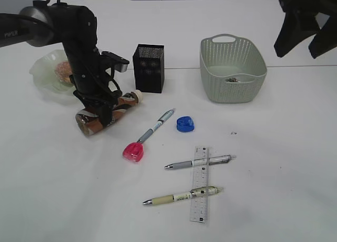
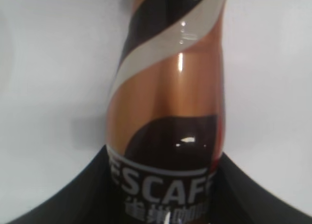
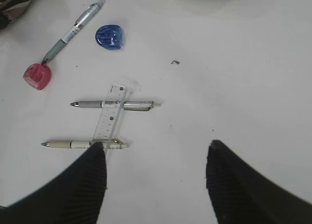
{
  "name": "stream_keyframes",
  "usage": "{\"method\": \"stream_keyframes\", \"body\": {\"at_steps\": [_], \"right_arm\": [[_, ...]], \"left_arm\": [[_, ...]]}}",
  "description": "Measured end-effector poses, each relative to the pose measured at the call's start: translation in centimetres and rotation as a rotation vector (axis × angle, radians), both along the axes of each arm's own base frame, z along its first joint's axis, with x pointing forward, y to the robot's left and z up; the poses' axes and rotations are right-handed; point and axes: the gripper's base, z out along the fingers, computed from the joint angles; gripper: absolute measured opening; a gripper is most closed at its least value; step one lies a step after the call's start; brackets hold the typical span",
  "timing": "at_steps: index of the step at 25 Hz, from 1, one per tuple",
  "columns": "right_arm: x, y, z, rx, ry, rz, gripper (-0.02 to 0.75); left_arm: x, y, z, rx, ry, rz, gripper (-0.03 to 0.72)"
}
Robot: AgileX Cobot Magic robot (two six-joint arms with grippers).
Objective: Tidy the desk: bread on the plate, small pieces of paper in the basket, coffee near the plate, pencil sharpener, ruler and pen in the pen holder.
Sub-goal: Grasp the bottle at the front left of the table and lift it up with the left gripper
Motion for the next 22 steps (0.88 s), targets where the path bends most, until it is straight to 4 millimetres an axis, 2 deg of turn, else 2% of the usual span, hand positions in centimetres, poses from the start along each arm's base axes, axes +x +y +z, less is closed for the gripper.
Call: {"method": "stream_keyframes", "body": {"at_steps": [3,12,18,22], "right_arm": [[0.0,0.0,0.0,0.0,0.0,0.0,0.474],[0.0,0.0,0.0,0.0,0.002,0.0,0.474],[0.0,0.0,0.0,0.0,0.002,0.0,0.475],[0.0,0.0,0.0,0.0,0.002,0.0,0.475]], "left_arm": [[0.0,0.0,0.0,-0.001,-0.001,0.0,0.344],[-0.3,-0.3,1.2,-0.055,0.006,0.075,0.34],[-0.9,-0.2,7.1,-0.118,-0.088,0.202,0.338],[-1.5,-0.1,9.8,-0.161,-0.112,0.293,0.338]]}}
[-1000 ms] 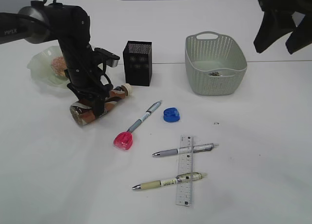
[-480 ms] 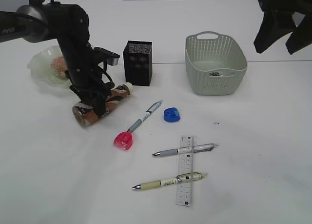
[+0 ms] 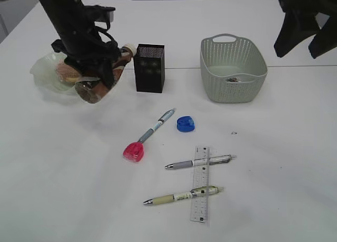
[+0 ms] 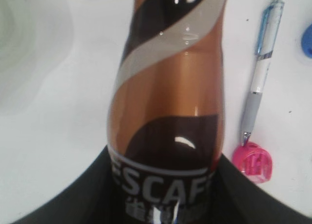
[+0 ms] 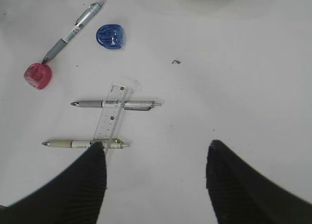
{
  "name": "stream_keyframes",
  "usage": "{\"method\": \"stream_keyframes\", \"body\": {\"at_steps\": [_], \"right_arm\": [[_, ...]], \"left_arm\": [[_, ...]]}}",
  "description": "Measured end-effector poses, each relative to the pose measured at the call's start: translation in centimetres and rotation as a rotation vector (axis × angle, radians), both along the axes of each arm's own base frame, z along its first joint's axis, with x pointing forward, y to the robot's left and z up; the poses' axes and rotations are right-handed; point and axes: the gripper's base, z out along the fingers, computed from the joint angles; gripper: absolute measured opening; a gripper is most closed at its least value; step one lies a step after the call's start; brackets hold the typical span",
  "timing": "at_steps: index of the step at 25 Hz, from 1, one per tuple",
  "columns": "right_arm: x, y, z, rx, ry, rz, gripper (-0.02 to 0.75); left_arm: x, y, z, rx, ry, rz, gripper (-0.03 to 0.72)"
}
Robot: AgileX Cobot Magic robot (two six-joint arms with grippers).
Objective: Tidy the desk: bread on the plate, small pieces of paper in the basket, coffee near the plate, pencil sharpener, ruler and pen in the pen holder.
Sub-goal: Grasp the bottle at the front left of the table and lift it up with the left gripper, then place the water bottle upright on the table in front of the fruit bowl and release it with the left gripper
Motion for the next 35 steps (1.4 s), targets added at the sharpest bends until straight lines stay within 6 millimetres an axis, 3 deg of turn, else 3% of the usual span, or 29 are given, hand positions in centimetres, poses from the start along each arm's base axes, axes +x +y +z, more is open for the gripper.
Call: {"method": "stream_keyframes", "body": {"at_steps": [8,13,17,22,26,32,35], "right_arm": [[0.0,0.0,0.0,0.0,0.0,0.0,0.474],[0.0,0.0,0.0,0.0,0.0,0.0,0.474],[0.0,0.0,0.0,0.001,0.0,0.0,0.474],[0.0,0.0,0.0,0.001,0.0,0.0,0.474],[0.0,0.0,0.0,0.001,0.0,0.0,0.474],[0.0,0.0,0.0,0.001,0.0,0.0,0.474],[0.0,0.0,0.0,0.001,0.0,0.0,0.474]], "left_arm": [[-2.7,1.1,5.3,-0.08,-0.03,0.14,0.338],[-6.7,3.0,4.6,-0.063,0.075,0.175,0.338],[-10.4,5.0,5.3,-0.019,0.092,0.19,0.338],[-14.4,7.1,7.0,-0.092,-0.116,0.24,0.337],[-17.4,8.3,5.6,-0.159,-0.358,0.275,0.337],[-20.2,9.8,0.4,-0.259,-0.804,0.311,0.337],[-20.9,10.3,-2.1,-0.285,-0.937,0.323,0.337]]}}
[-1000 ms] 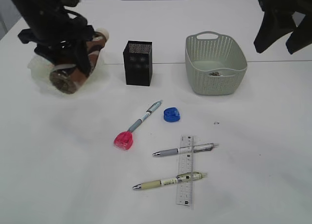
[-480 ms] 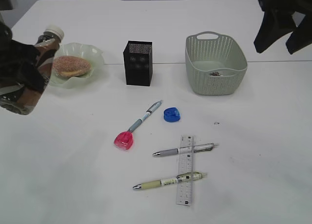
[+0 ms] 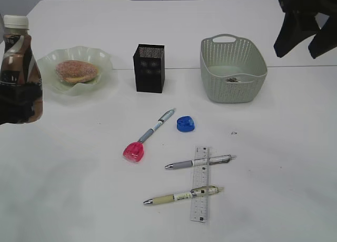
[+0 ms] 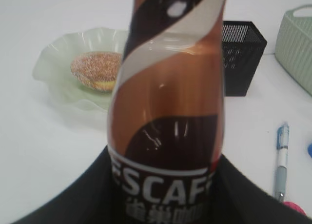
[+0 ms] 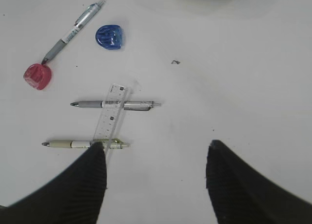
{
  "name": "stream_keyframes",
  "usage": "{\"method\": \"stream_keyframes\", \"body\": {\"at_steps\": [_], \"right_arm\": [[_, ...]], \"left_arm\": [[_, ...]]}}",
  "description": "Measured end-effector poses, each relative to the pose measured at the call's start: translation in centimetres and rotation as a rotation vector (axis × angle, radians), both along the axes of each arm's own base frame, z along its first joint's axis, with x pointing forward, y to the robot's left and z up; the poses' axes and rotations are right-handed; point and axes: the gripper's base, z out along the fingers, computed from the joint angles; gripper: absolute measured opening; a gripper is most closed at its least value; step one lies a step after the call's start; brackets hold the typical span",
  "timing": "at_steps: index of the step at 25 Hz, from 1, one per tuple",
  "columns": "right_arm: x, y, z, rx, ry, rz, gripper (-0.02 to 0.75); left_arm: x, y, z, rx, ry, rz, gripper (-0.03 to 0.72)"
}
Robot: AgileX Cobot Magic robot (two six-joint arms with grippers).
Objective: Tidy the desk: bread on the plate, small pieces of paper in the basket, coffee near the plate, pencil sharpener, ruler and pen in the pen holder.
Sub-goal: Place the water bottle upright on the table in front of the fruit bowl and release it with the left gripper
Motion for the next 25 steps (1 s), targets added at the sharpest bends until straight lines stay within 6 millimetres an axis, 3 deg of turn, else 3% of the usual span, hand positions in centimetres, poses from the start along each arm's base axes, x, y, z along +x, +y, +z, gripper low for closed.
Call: {"method": "stream_keyframes", "body": {"at_steps": [7,13,25], "right_arm": [[0.0,0.0,0.0,-0.005,-0.002,0.008,0.474],[0.1,-0.2,0.0,-0.025,-0.009,0.011,0.474],[0.1,-0.4,0.0,-0.056,-0.014,0.012,0.474]], "left_arm": [[2.1,-0.2,-3.7,-0.011,-0.213,0.028,0.337],[3.4,-0.5,-9.1,0.023,-0.075,0.033,0.337],[7.5,-1.5,-10.7,0.013,-0.108,0.034,0.333]]}}
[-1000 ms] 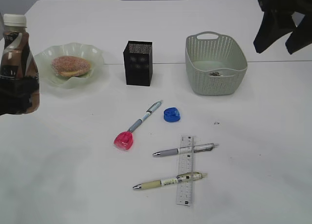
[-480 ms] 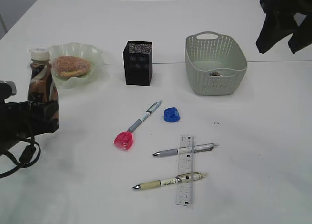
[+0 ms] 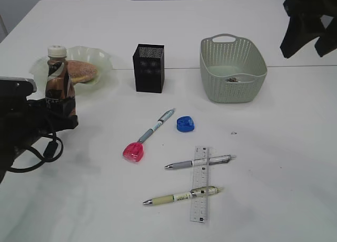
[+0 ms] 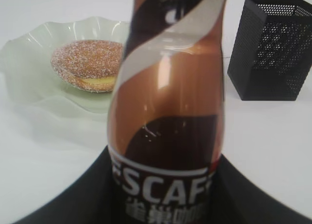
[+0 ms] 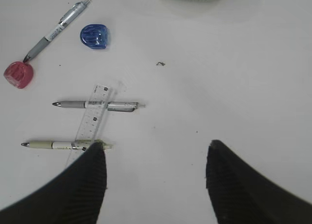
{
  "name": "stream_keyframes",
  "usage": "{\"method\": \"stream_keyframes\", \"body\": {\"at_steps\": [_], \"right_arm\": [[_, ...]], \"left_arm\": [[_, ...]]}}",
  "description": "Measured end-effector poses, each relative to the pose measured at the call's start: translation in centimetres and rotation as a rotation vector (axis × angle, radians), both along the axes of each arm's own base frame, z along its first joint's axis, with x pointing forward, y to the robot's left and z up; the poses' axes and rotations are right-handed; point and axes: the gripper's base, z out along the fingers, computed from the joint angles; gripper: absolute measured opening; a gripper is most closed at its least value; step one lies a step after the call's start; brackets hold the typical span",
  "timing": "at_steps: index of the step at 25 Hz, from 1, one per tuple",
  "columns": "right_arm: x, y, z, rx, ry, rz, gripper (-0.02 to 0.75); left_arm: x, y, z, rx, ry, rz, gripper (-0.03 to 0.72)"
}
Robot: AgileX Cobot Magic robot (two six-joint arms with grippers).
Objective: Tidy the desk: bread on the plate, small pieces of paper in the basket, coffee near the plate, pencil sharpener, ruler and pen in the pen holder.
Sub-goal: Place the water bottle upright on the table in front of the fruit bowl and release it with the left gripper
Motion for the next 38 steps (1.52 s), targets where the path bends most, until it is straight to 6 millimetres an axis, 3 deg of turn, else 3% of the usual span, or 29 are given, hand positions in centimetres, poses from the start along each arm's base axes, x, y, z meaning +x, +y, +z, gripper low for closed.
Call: {"method": "stream_keyframes", "body": {"at_steps": [6,16,26,38], "right_arm": [[0.0,0.0,0.0,-0.005,-0.001,0.0,0.474],[0.0,-0.1,0.0,-0.01,-0.002,0.0,0.473],[0.0,-0.1,0.0,-0.01,-0.002,0.0,0.474],[0.0,-0.1,0.0,-0.01,-0.002,0.001,0.474]], "left_arm": [[1.7,-0.4,-1.5,0.002,0.006,0.0,0.333],[1.8,-0.4,-3.1,0.034,0.034,0.004,0.333],[3.1,-0.7,-3.4,0.029,0.006,0.004,0.332],[3.1,-0.7,-3.7,0.029,-0.008,0.005,0.332]]}}
